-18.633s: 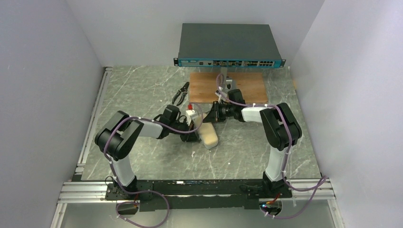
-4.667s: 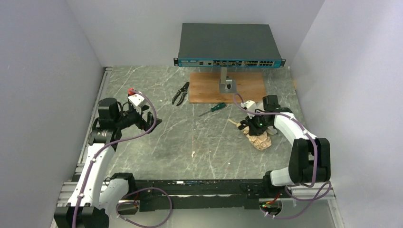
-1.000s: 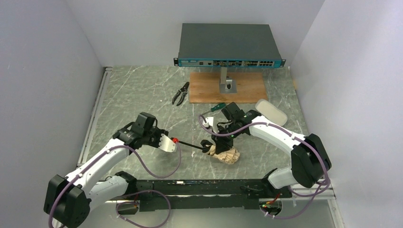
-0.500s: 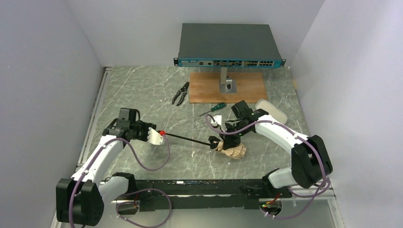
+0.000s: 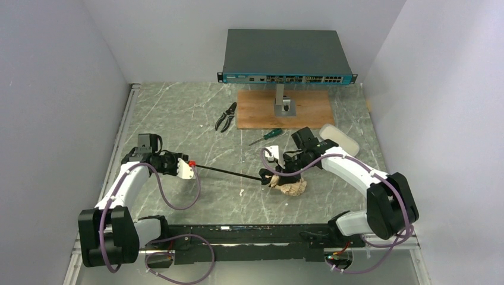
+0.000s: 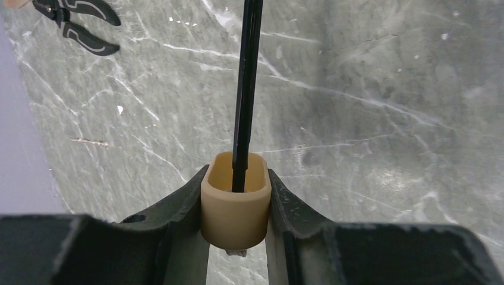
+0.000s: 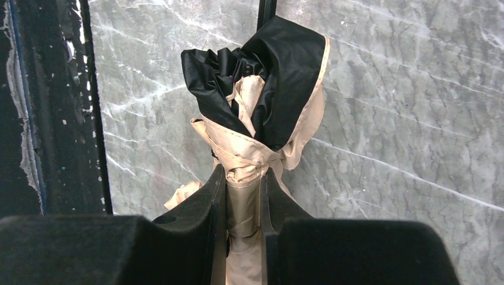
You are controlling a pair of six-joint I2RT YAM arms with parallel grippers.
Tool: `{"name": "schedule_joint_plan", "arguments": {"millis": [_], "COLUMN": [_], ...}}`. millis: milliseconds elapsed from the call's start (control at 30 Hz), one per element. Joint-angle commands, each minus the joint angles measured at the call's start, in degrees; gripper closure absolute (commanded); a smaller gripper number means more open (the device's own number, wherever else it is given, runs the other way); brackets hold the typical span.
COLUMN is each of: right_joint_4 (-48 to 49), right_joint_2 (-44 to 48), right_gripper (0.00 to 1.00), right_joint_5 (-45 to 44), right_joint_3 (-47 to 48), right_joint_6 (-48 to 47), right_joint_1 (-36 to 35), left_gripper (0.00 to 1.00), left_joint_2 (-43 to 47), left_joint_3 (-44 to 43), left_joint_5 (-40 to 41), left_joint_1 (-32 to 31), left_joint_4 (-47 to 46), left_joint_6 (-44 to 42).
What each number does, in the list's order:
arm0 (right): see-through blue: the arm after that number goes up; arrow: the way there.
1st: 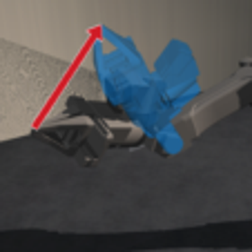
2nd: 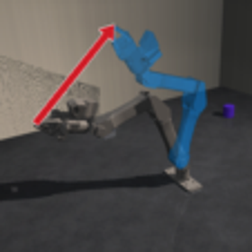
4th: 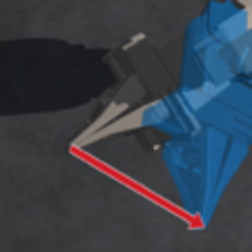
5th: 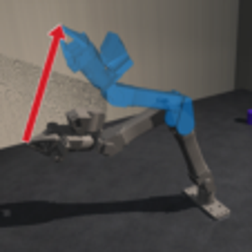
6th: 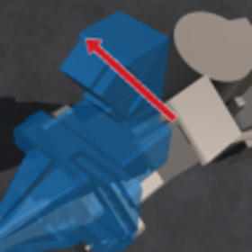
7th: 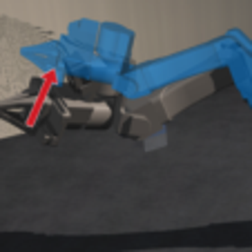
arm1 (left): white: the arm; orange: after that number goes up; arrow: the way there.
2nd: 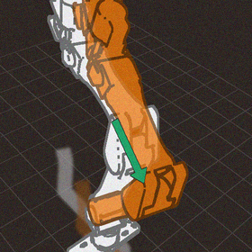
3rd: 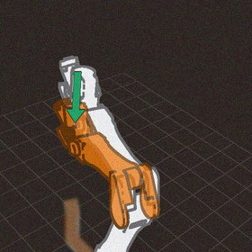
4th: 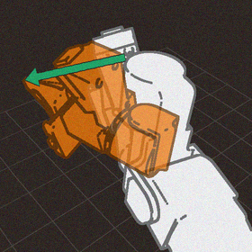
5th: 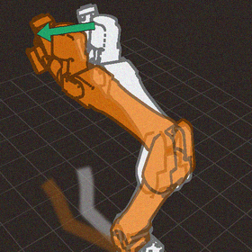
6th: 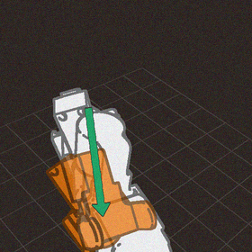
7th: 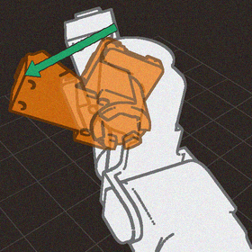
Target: Open the umbrella
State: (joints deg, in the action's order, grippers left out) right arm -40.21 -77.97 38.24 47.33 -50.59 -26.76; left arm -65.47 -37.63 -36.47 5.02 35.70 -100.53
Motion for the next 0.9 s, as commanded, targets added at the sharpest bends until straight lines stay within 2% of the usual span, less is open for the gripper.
{"name": "schedule_joint_plan", "arguments": {"millis": [0,67,100,200,233,300,467,533,700,867], "right_joint_4": [-17.81,-16.38,-16.13,-14.46,-13.17,-9.20,-1.92,-0.94,6.30,16.36], "right_joint_2": [-2.65,-4.42,-5.21,-5.68,-4.92,-2.39,6.74,8.57,8.31,2.40], "right_gripper": [1.00,1.00,0.88,0.39,0.29,0.18,0.08,0.01,0.00,0.00], "right_joint_5": [-6.51,-5.57,-4.91,-3.58,-3.84,-5.66,-11.00,-11.15,-16.53,-23.01], "right_joint_3": [2.21,4.99,6.33,9.00,9.00,7.61,-0.29,-1.59,-4.25,-5.97], "right_joint_6": [1.32,5.13,6.44,9.97,11.05,12.79,13.16,14.02,17.77,19.33], "right_joint_1": [1.96,0.72,0.01,-1.59,-2.06,-2.76,-2.93,-3.59,-7.06,-9.97], "left_gripper": [1.00,1.00,1.00,1.00,1.00,1.00,1.00,1.00,1.00,1.00], "left_joint_2": [1.76,2.33,2.51,2.49,2.42,2.04,-0.05,-1.02,-2.69,-2.63], "left_joint_3": [-2.93,-1.83,-1.45,-0.39,-0.08,0.18,-0.57,-1.05,-2.71,-2.85], "left_joint_5": [10.01,9.68,9.59,9.66,9.66,9.46,10.11,9.83,8.50,7.58], "left_joint_1": [4.39,2.74,1.91,-0.60,-1.11,-1.57,-1.59,-1.59,-1.61,-1.71], "left_joint_4": [-0.95,0.27,1.13,2.50,2.82,3.49,4.73,4.56,4.50,4.29], "left_joint_6": [-0.37,0.84,1.62,5.04,6.44,7.82,10.35,11.35,12.51,13.28]}}
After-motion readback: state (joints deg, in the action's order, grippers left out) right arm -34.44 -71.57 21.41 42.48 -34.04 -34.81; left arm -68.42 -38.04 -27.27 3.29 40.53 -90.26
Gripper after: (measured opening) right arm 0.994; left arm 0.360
